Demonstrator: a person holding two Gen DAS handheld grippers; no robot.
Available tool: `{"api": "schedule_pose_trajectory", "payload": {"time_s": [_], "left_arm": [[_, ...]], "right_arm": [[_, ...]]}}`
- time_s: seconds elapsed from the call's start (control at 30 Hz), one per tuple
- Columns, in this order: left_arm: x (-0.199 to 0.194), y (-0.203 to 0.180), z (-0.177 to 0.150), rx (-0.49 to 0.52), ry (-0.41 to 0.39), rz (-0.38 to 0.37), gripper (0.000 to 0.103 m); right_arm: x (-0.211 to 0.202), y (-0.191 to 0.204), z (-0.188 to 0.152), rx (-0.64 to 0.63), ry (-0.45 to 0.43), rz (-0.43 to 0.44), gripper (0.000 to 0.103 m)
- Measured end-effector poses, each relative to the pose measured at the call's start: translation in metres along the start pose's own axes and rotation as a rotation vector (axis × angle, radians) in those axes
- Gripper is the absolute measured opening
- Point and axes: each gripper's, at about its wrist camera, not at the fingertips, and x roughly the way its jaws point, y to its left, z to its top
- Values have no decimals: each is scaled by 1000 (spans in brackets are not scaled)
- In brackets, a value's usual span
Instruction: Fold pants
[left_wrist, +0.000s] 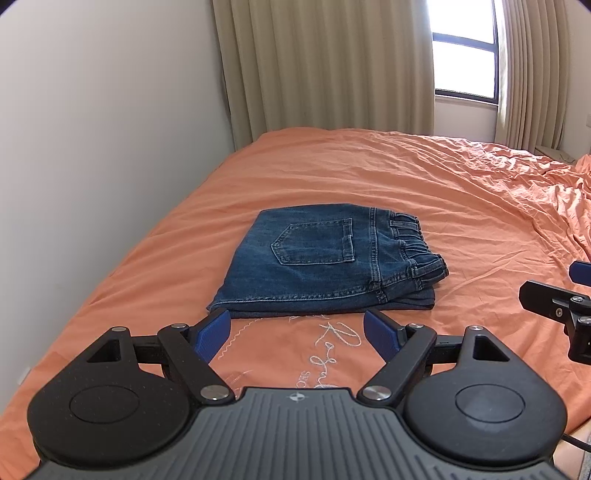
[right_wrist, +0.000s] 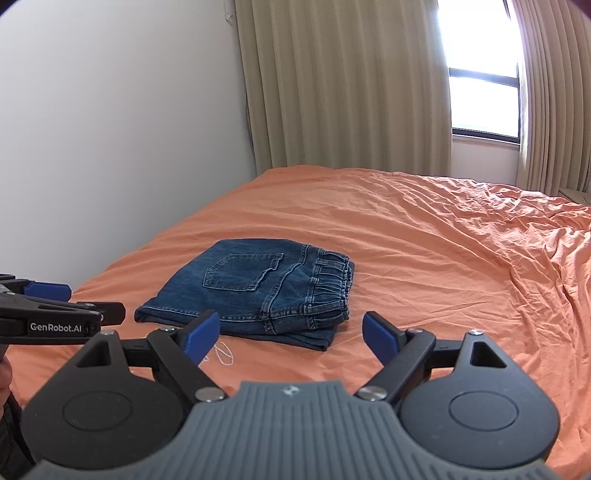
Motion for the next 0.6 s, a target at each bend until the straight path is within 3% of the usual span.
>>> {"api": "schedule_pose_trajectory", "payload": {"time_s": [0.6], "left_arm": [[-2, -2, 0, 17, -2, -9, 96]], "right_arm": [[-3, -1, 0, 5, 7, -8, 81]]}}
